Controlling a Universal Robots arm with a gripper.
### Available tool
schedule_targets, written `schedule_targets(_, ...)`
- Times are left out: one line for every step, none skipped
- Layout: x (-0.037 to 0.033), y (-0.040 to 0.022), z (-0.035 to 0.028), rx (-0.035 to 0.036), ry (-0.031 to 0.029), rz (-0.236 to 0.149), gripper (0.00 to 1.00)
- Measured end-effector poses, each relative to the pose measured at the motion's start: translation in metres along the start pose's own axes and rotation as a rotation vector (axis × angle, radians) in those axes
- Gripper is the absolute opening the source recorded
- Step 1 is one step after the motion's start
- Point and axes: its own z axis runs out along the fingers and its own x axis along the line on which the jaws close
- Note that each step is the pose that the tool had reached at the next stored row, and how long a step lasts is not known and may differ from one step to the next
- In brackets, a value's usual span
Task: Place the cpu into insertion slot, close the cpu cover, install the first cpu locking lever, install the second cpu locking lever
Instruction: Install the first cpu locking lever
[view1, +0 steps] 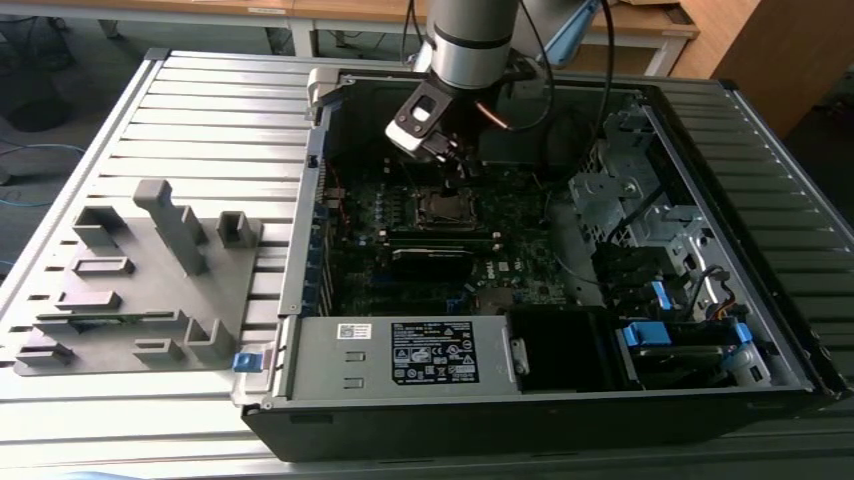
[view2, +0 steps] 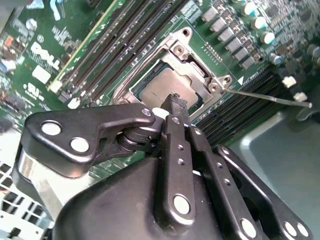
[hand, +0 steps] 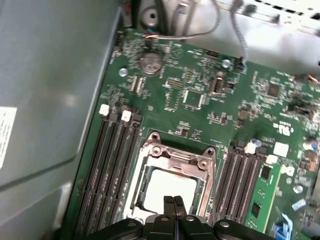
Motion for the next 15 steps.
schedule_targets(0.0,0.0,0.0,-0.0003,0.0002,-0.018,0.11)
schedule_targets(0.0,0.0,0.0001,-0.0006,0.0004,-0.036,0.11)
schedule_targets(0.0,0.0,0.0001,-0.0009,0.0007,-0.056,0.11)
schedule_targets(0.0,0.0,0.0002,-0.0012,0.0009,-0.074,0.11)
schedule_targets(0.0,0.0,0.0002,-0.0016,0.0012,-0.092,0.11)
schedule_targets(0.0,0.0,0.0003,-0.0018,0.0014,-0.11,0.11)
schedule_targets(0.0,0.0,0.0003,-0.0021,0.0016,-0.128,0.11)
schedule_targets(0.0,0.0,0.0003,-0.0024,0.0018,-0.145,0.11)
schedule_targets(0.0,0.0,0.0004,-0.0027,0.002,-0.163,0.11)
schedule_targets(0.0,0.0,0.0004,-0.0029,0.0021,-0.176,0.11)
schedule_targets(0.0,0.0,0.0004,-0.003,0.0022,-0.18,0.11)
schedule_targets(0.0,0.0,0.0004,-0.003,0.0023,-0.18,0.11)
schedule_targets(0.0,0.0,0.0004,-0.003,0.0022,-0.18,0.11)
schedule_targets(0.0,0.0,0.0004,-0.003,0.0023,-0.18,0.11)
schedule_targets(0.0,0.0,0.0004,-0.003,0.0023,-0.18,0.11)
